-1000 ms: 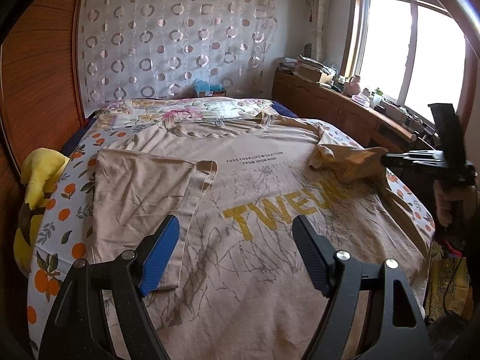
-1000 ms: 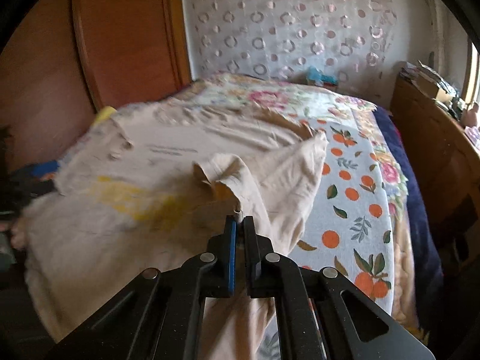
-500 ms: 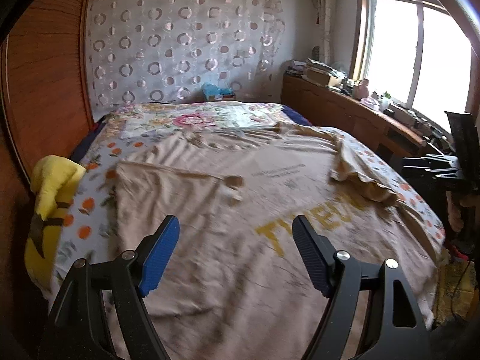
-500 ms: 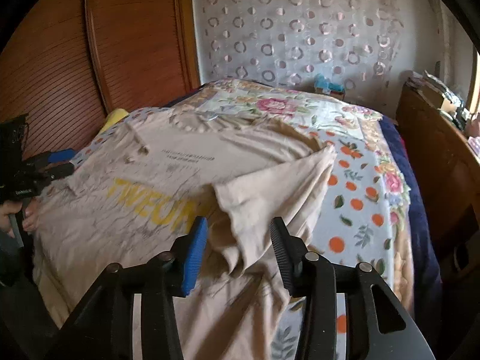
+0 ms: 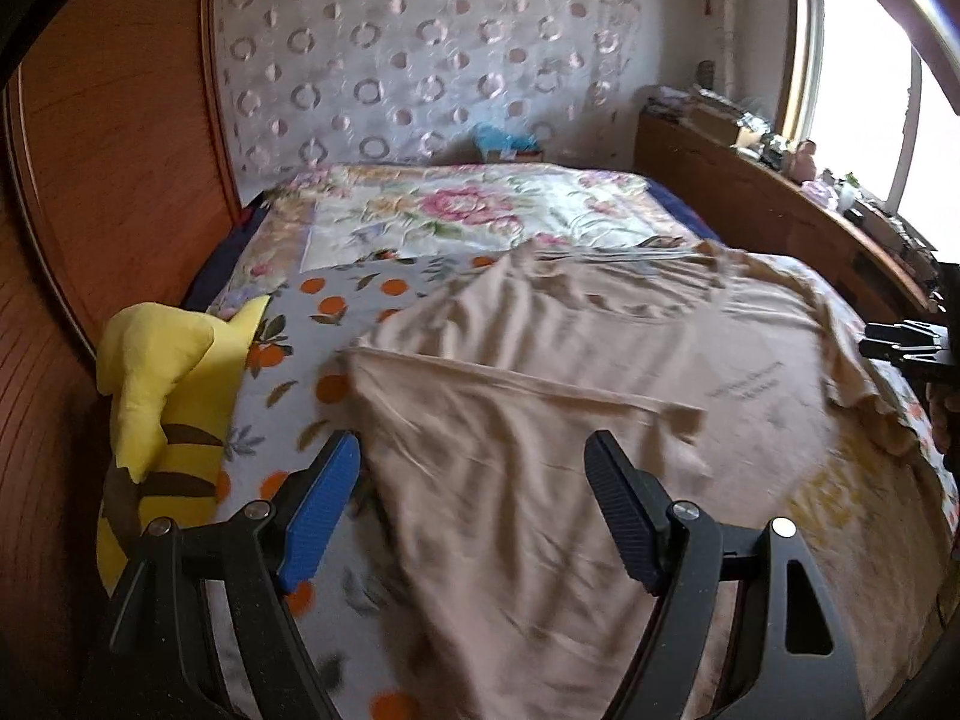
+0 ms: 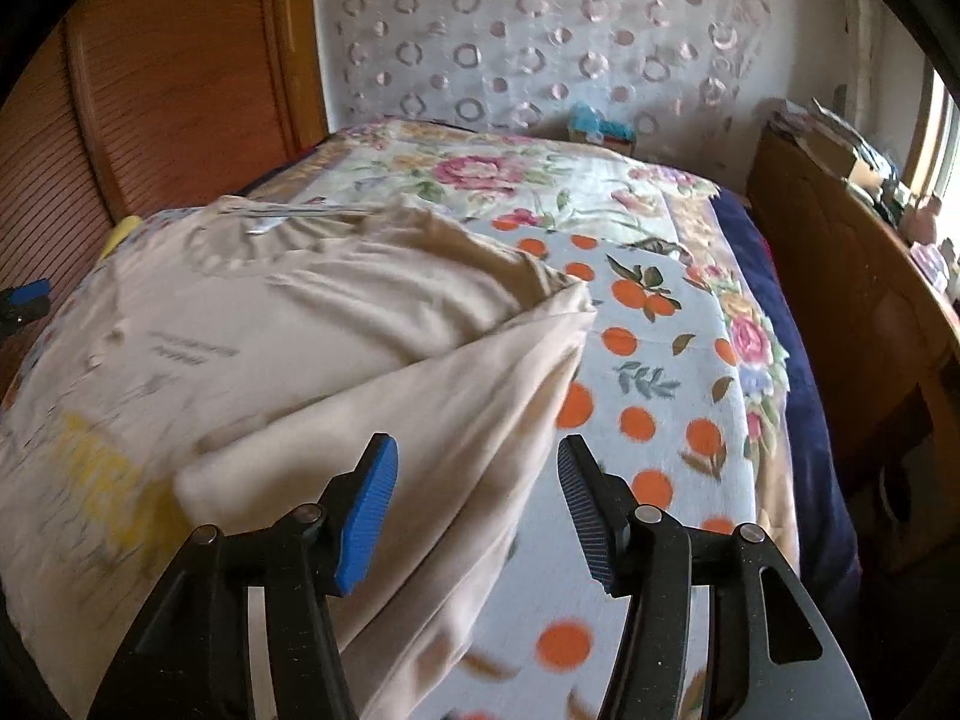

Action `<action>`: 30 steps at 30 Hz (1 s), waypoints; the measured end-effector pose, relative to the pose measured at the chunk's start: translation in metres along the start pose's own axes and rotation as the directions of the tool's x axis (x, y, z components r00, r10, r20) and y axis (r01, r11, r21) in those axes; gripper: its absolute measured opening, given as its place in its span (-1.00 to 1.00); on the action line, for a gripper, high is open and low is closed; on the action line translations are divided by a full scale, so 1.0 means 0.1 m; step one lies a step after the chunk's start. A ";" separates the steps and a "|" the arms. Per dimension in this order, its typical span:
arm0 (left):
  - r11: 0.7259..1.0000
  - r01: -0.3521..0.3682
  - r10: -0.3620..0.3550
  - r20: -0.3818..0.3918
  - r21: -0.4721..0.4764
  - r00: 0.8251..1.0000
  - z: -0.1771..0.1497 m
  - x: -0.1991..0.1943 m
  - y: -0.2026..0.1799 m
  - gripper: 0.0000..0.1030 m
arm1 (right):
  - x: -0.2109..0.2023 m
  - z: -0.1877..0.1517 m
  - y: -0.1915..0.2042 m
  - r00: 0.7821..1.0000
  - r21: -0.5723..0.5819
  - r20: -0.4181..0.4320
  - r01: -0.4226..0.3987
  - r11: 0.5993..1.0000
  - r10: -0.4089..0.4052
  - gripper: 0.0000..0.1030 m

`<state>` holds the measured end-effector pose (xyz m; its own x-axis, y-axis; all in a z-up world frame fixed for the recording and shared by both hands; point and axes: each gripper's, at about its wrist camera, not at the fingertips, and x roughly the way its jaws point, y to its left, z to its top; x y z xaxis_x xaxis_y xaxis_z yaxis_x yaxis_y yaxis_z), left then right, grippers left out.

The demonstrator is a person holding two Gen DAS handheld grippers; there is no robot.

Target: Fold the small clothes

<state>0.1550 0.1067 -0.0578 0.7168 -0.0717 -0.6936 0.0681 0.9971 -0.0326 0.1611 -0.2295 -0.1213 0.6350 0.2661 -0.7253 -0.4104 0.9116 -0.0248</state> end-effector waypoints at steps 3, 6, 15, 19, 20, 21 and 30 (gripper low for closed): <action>1.000 -0.020 0.020 -0.029 -0.003 0.999 0.08 0.18 0.11 0.52 | 0.15 0.13 -0.06 1.000 0.014 -0.013 0.001 1.000 -0.001 0.12; 0.999 -0.034 0.034 -0.060 0.001 0.998 0.13 0.36 0.18 0.52 | 0.27 0.24 -0.12 1.000 0.022 -0.018 0.000 1.000 0.000 0.12; 1.000 -0.018 0.015 -0.124 -0.019 0.992 0.26 0.71 0.29 0.36 | 0.53 0.40 -0.23 1.000 0.029 -0.016 -0.020 0.999 0.020 0.14; 1.000 -0.001 -0.003 -0.134 -0.030 0.991 0.29 0.75 0.30 0.36 | 0.54 0.40 -0.20 1.000 0.010 -0.016 -0.020 1.000 0.020 0.17; 1.000 -0.003 0.000 -0.136 -0.025 0.991 0.30 0.76 0.30 0.36 | 0.54 0.39 -0.21 1.000 0.009 -0.016 -0.023 1.000 0.023 0.18; 1.000 -0.003 -0.001 -0.138 -0.024 0.990 0.31 0.77 0.30 0.36 | 0.53 0.39 -0.21 1.000 0.010 -0.017 -0.025 1.000 0.025 0.18; 0.996 0.082 -0.085 -0.138 -0.028 0.987 0.40 0.79 0.25 -0.80 | 0.55 0.39 -0.24 0.999 0.000 -0.017 -0.032 0.999 0.032 0.20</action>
<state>0.2409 0.1247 -0.0846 0.6054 -0.1525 -0.7812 0.1072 0.9881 -0.1099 0.2316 -0.2249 -0.1332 0.6102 0.2894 -0.7375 -0.4306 0.9025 -0.0021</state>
